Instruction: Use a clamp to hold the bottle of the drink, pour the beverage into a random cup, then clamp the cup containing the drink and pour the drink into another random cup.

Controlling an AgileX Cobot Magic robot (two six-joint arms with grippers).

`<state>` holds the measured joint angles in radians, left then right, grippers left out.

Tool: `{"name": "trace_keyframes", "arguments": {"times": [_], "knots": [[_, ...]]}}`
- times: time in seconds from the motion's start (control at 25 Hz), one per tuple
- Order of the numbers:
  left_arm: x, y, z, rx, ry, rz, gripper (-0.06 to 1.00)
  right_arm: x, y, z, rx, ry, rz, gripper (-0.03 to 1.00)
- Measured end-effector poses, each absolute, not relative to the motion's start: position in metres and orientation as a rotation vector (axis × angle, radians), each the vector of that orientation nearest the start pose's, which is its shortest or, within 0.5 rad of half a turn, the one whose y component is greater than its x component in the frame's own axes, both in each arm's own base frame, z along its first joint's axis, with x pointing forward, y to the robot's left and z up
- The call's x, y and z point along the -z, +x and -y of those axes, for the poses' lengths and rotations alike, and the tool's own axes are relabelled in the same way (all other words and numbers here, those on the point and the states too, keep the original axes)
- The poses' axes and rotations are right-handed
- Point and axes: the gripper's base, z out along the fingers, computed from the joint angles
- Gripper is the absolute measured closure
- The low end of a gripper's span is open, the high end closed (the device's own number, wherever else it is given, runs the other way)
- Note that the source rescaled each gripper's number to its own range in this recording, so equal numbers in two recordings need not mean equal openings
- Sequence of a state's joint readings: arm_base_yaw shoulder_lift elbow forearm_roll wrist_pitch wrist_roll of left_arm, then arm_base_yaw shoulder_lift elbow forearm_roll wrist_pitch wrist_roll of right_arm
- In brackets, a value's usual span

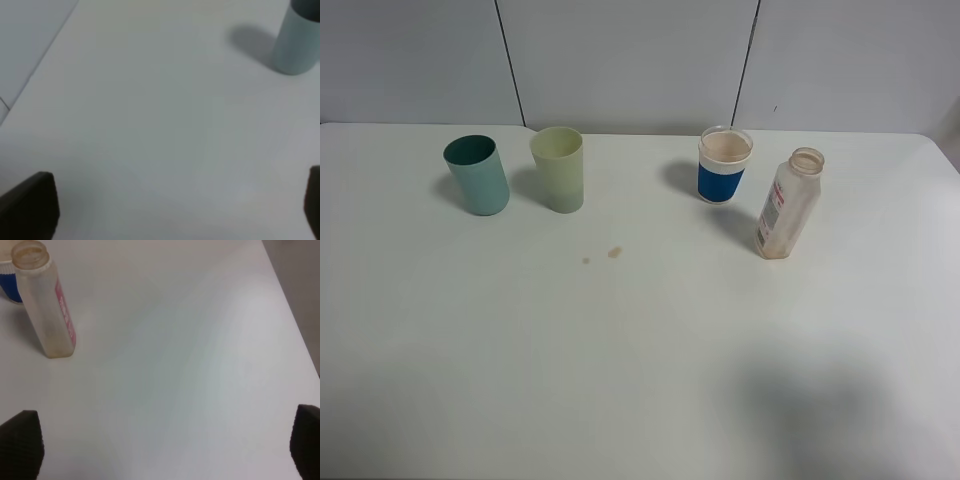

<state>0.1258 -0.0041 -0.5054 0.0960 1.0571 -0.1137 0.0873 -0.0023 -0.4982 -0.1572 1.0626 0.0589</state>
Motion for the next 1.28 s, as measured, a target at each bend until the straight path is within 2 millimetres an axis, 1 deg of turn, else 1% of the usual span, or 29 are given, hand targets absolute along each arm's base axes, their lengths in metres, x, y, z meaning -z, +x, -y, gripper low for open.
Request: {"name": "trace_keyframes", "arguments": {"times": [0.2,0.6,1.28], "knots": [[-0.2792,-0.0068,-0.0050,-0.124,-0.199,-2.022,-0.06,-0.2774,-0.0045,0.0129,0.096,-0.021,-2.037,-0.03],[-0.2791,-0.0064,-0.0025,-0.111,-0.159,-2.026,-0.06,-0.2774,-0.0045,0.0129,0.096,-0.021,-2.037,-0.03],[-0.2791,-0.0064,-0.0023,-0.113,-0.150,-2.027,-0.06,-0.2774,-0.0045,0.0129,0.096,-0.021,-2.037,-0.03]]}}
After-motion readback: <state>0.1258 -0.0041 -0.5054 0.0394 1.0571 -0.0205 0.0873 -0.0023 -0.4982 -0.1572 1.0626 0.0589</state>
